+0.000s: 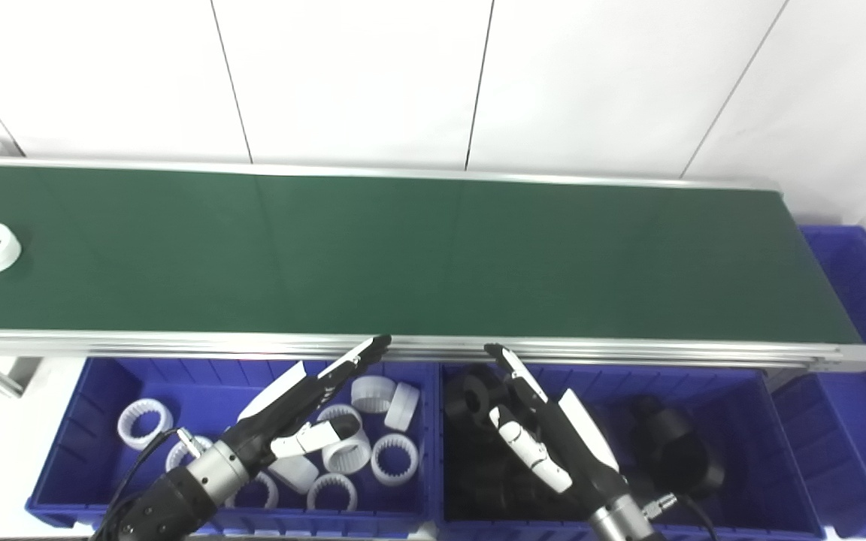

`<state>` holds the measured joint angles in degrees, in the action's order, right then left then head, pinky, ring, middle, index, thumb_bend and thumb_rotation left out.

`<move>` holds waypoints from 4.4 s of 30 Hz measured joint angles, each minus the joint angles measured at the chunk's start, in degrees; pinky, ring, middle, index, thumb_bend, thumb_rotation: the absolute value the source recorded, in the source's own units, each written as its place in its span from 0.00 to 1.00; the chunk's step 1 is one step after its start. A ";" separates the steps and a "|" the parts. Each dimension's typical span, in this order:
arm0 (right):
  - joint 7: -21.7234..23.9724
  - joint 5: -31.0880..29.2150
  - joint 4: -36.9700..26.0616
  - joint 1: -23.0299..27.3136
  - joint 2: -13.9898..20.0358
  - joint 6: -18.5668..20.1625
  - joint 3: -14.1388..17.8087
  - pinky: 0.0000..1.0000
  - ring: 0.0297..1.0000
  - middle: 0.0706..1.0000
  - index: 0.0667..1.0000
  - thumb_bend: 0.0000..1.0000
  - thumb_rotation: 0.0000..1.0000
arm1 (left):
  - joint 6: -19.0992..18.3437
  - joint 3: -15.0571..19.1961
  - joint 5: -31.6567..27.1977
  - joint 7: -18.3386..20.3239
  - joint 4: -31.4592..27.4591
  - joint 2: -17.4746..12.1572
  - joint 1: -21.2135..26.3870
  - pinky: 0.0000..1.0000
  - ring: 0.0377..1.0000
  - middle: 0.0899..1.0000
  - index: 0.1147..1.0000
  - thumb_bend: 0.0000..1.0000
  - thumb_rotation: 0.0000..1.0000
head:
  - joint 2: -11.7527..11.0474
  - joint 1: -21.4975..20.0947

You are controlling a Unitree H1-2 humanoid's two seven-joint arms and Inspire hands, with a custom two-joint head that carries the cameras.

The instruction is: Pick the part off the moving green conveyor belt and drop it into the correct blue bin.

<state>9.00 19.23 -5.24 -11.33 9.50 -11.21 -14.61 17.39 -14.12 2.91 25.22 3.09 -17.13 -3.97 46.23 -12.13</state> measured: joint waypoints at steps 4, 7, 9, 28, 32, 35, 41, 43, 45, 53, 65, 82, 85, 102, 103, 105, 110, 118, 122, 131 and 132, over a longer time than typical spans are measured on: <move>0.00 -0.12 0.01 -0.04 -0.01 0.00 0.00 0.94 0.98 1.00 0.98 0.36 1.00 | -0.07 -0.01 0.01 0.00 -0.18 0.00 -0.01 1.00 1.00 1.00 1.00 0.57 0.91 | -0.09 0.00; -0.01 -0.12 0.01 -0.08 -0.01 0.00 0.00 0.94 0.98 1.00 0.98 0.37 1.00 | -0.07 -0.01 0.01 0.00 -0.17 0.00 -0.02 1.00 1.00 1.00 1.00 0.57 0.91 | -0.09 -0.09; -0.01 -0.11 0.01 -0.08 -0.01 0.00 0.00 0.94 0.98 1.00 0.98 0.37 1.00 | -0.07 -0.01 0.01 -0.01 -0.17 0.00 -0.02 1.00 1.00 1.00 1.00 0.57 0.91 | -0.09 -0.09; -0.03 0.02 0.08 -0.07 0.06 -0.01 0.00 0.94 0.98 1.00 0.98 0.40 1.00 | -0.16 -0.03 0.04 -0.06 -0.21 0.01 -0.04 1.00 1.00 1.00 1.00 0.56 0.91 | 0.00 0.09; -0.04 0.22 0.08 -0.08 0.06 -0.01 0.00 0.93 0.97 1.00 0.98 0.43 1.00 | -0.14 -0.04 0.04 -0.06 -0.21 0.02 -0.04 1.00 1.00 1.00 1.00 0.55 0.91 | -0.70 0.78; -0.11 0.40 0.10 -0.16 0.10 -0.05 -0.01 0.94 0.98 1.00 0.98 0.44 1.00 | 0.16 -0.15 0.38 -0.20 -0.11 0.05 -0.04 1.00 1.00 1.00 1.00 0.54 0.92 | -3.49 4.19; -0.42 0.02 1.31 -2.03 0.94 -0.61 -0.03 0.93 0.98 1.00 0.99 0.46 1.00 | 4.88 -0.90 2.59 -1.45 5.15 0.95 -0.31 0.96 1.00 1.00 1.00 0.54 0.89 | -9.84 10.99; -1.08 0.09 2.62 -2.73 1.41 -1.95 -0.04 0.92 0.97 1.00 0.98 0.46 1.00 | 5.79 -1.19 3.70 -2.14 7.31 1.49 -0.85 0.95 0.99 1.00 1.00 0.54 0.86 | -13.43 13.35; -1.72 0.18 5.13 -2.88 1.77 -4.47 -0.04 0.90 0.96 1.00 0.97 0.44 1.00 | 6.54 -1.97 4.57 -2.22 8.10 1.72 -1.15 0.92 0.98 1.00 1.00 0.55 0.84 | -18.00 15.20; -4.03 1.18 10.91 -2.83 1.86 -8.90 -0.17 0.87 0.94 0.98 0.95 0.39 0.91 | 7.20 -3.08 6.29 -3.10 8.83 1.97 -0.90 0.88 0.96 1.00 0.99 0.57 0.76 | -22.15 16.35; -4.26 1.19 11.00 -2.52 1.84 -9.17 -0.07 0.88 0.94 0.98 0.96 0.39 0.93 | 7.20 -3.13 7.14 -3.15 6.36 1.78 -0.29 0.87 0.96 1.00 1.00 0.59 0.75 | -20.65 16.79; -3.82 -0.40 15.36 0.30 2.43 -11.63 -0.33 0.90 0.95 0.99 0.97 0.38 0.94 | 1.47 5.96 24.01 -3.20 -21.29 -6.27 16.25 0.95 0.95 0.95 0.91 0.64 0.28 | -21.00 18.63; -3.83 -0.90 15.63 0.74 2.44 -11.94 -0.42 0.90 0.95 0.99 0.97 0.37 0.96 | 0.86 7.77 25.43 -3.48 -20.84 -7.01 20.51 0.93 0.93 0.94 0.91 0.69 0.20 | -21.09 18.46; -3.86 -1.54 16.82 0.65 3.73 -12.05 -0.44 0.92 0.96 0.99 0.97 0.40 1.00 | 1.94 9.44 39.32 -14.80 -3.85 -7.96 29.37 0.89 0.91 0.92 0.86 0.91 0.12 | -21.01 18.28; -3.88 -1.54 16.83 0.63 3.73 -12.05 -0.47 0.93 0.97 0.99 0.97 0.40 1.00 | 2.01 9.38 39.60 -15.40 -2.34 -8.12 29.92 0.89 0.91 0.93 0.87 0.91 0.14 | -21.00 18.19; -4.02 -1.52 16.83 0.60 3.73 -12.05 -0.54 0.93 0.97 0.99 0.97 0.40 1.00 | 2.07 9.11 40.15 -15.94 1.24 -8.76 30.95 0.90 0.93 0.94 0.88 0.91 0.18 | -20.92 18.11; -4.39 -1.45 16.83 0.10 4.02 -12.06 -0.55 0.93 0.97 0.99 0.97 0.39 1.00 | 1.20 8.05 41.58 -16.45 6.40 -10.31 31.31 0.91 0.94 0.95 0.88 0.92 0.22 | -20.83 18.37; -4.41 -1.50 16.83 0.34 4.51 -12.06 -0.63 0.92 0.96 1.00 0.98 0.41 1.00 | -0.36 5.60 42.79 -17.68 12.36 -10.97 32.35 0.93 0.96 0.98 0.93 0.93 0.22 | -20.65 18.63; -4.46 -2.07 16.84 0.37 4.57 -12.06 -0.73 0.94 0.97 1.00 0.98 0.41 1.00 | -1.52 4.15 43.73 -17.65 14.00 -11.82 33.44 0.94 0.96 0.99 0.94 0.93 0.20 | -20.57 18.54; -4.48 -2.75 16.84 0.54 4.94 -12.06 -0.80 0.95 0.98 1.00 0.98 0.43 1.00 | -2.47 1.47 45.04 -19.46 16.73 -12.14 33.55 0.90 0.94 0.98 0.93 0.89 0.10 | -20.21 18.54; -4.48 -2.77 16.84 0.52 4.95 -12.06 -0.80 0.95 0.98 1.00 0.98 0.44 1.00 | -2.45 1.25 45.03 -20.15 17.56 -12.11 33.56 0.90 0.94 0.98 0.93 0.90 0.09 | -20.21 18.54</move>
<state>4.52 16.47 11.60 -10.81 14.45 -23.28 -15.41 14.94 -12.87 47.95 5.08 20.65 -29.24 29.59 26.02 6.42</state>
